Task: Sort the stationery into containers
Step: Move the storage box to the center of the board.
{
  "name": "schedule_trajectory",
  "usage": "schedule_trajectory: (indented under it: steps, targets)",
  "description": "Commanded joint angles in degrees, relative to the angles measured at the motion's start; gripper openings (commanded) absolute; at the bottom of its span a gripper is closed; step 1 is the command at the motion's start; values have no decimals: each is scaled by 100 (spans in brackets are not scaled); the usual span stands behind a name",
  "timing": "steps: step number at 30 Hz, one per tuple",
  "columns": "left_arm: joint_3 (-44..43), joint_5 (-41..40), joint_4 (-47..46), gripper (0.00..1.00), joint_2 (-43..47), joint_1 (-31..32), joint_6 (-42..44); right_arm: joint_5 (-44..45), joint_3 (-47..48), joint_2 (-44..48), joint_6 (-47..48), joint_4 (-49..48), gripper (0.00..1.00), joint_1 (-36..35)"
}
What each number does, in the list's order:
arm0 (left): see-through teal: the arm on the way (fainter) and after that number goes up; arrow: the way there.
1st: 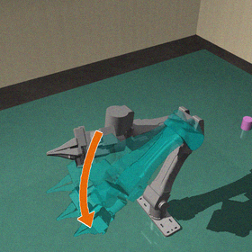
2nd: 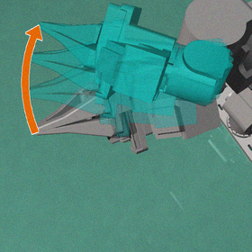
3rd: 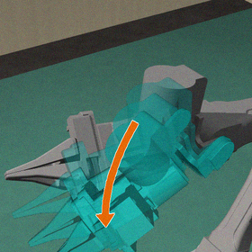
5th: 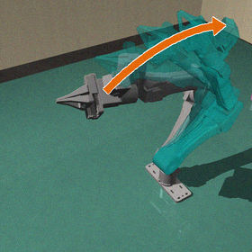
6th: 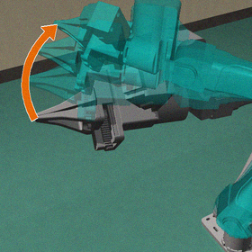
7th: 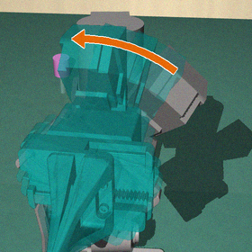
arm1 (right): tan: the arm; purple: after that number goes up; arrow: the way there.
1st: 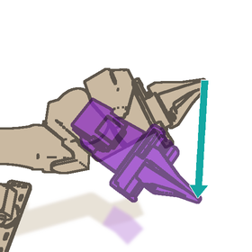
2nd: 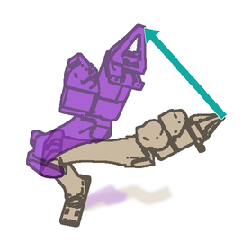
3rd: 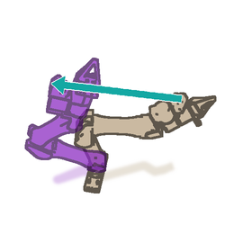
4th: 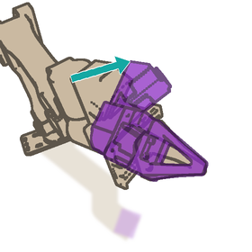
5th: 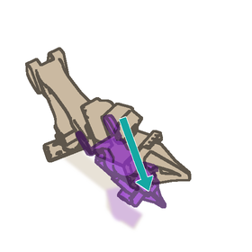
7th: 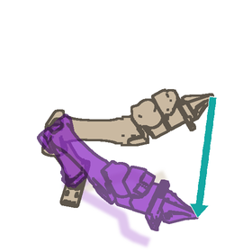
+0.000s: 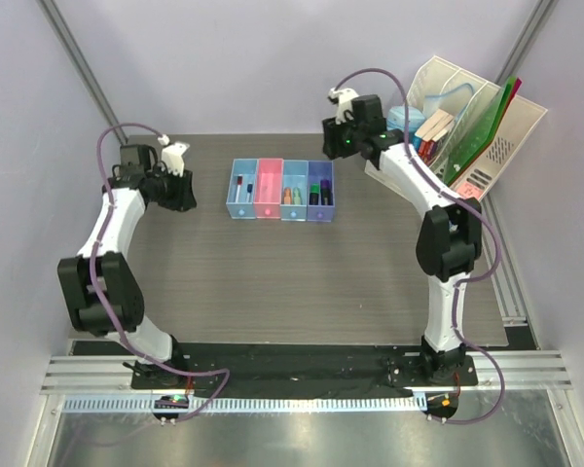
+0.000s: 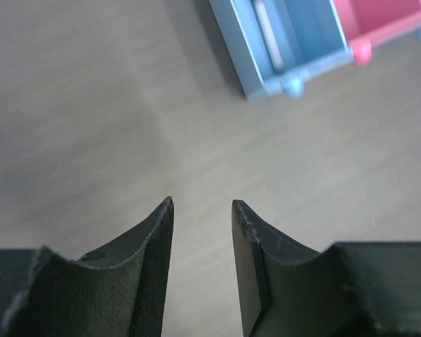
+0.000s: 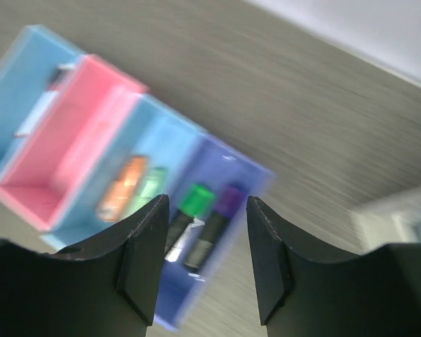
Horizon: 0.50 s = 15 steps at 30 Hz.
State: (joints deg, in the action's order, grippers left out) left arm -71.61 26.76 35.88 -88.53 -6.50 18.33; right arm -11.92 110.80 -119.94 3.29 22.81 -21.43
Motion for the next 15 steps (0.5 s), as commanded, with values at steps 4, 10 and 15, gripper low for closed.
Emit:
schedule_trajectory:
  steps: [4,10,15]
  targets:
    - [-1424,-187,-1153,40,-1323,210,-462,1456,-700,349,541,470,53,253]
    - [-2330,-751,-1127,39,-2457,544,-374,1439,-762,-11,480,488,48,253]
    - [-2533,-892,-1188,39,-2809,772,-330,1403,-701,-135,339,523,47,253]
